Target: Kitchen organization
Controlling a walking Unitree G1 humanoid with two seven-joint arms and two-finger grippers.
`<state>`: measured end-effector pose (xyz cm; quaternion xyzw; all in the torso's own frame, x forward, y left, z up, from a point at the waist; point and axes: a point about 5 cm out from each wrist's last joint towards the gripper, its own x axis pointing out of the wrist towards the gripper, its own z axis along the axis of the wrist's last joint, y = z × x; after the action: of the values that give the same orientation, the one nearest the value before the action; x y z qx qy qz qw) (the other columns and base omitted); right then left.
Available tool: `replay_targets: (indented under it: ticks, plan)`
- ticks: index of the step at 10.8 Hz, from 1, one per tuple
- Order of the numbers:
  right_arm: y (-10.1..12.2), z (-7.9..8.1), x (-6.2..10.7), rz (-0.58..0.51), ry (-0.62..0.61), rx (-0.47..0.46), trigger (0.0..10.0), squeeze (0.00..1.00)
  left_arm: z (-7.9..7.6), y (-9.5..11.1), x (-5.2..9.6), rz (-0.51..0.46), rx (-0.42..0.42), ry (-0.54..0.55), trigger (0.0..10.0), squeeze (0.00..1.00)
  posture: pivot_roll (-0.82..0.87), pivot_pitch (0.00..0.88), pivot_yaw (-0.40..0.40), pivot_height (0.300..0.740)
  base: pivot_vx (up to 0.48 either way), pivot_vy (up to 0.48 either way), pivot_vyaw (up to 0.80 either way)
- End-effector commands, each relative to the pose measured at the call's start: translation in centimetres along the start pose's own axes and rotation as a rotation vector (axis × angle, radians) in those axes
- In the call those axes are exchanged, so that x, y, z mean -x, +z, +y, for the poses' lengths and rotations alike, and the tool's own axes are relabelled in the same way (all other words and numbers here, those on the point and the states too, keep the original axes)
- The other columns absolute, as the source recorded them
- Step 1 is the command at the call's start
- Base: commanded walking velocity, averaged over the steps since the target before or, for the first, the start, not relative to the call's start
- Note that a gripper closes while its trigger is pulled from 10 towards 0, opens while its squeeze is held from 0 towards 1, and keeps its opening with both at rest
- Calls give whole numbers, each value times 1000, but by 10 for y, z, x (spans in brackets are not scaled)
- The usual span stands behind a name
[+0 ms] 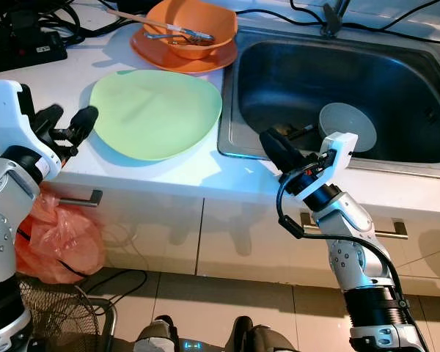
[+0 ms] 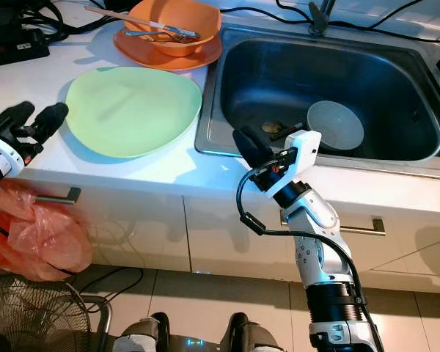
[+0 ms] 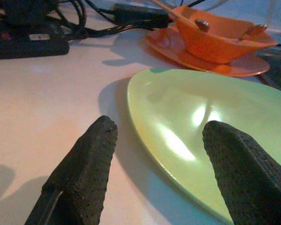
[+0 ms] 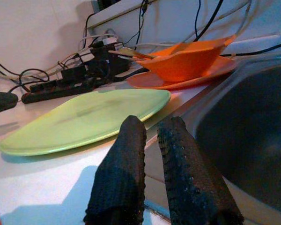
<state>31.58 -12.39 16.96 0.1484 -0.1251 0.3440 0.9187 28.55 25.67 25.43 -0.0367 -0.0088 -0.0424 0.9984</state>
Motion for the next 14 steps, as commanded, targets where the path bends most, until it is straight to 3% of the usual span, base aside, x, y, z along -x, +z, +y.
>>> replay_targets:
  ticks: [1, 4, 14]
  plan:
    - [-23, -4, 10, 112, -32, -45, 10000, 0, 0, 5, 3, -4, -8, 7, 10000, 0, 233, 226, -63, 740, 0, 0, 0]
    - [-9, -5, 6, 78, -21, -14, 10000, 0, -4, 1, 2, 13, 5, 1, 10000, 0, 226, 226, -69, 740, 0, 0, 0]
    - [-1, -4, 3, 67, -6, 6, 10000, 0, -4, -5, 7, 37, 27, 15, 10000, 0, 220, 226, -74, 740, 0, 0, 0]
